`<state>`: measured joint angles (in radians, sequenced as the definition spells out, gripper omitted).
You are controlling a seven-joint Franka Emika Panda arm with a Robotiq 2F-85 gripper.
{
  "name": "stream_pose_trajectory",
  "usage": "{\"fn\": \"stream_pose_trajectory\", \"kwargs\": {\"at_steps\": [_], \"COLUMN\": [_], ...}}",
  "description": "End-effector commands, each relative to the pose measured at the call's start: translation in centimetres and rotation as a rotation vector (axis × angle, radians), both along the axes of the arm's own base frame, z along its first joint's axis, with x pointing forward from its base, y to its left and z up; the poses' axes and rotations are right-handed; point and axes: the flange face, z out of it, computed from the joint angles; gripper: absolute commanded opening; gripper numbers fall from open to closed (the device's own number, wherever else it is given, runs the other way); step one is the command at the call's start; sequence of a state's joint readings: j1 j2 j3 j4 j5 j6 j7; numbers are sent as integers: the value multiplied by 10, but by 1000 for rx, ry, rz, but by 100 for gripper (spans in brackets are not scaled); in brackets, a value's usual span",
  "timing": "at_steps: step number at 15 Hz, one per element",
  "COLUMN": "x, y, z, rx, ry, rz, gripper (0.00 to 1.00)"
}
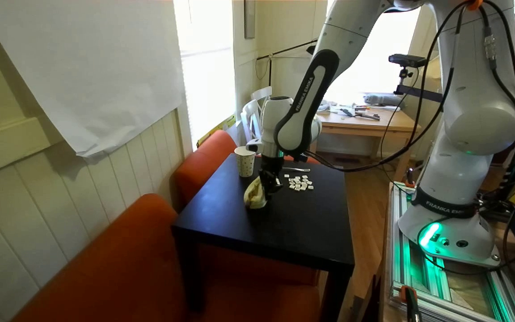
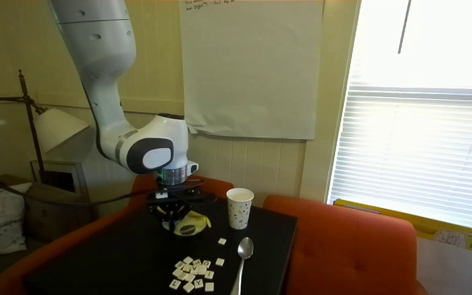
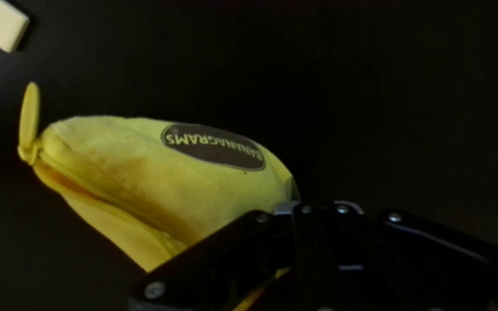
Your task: Push the yellow bag slightly to the left
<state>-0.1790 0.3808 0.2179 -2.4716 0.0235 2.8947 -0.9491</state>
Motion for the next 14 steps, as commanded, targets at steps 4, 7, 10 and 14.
{"fn": "stream_pose_trajectory", "kwargs": {"at_steps": [4, 7, 10, 14], "x": [35, 46, 54, 61], "y": [21, 22, 22, 24], "z": [-1, -3, -6, -6], "rx": [-11, -18, -14, -7], "ry": [-66, -107, -141, -176], "rz": [-4, -4, -12, -5], "gripper": [0, 0, 0, 0]}}
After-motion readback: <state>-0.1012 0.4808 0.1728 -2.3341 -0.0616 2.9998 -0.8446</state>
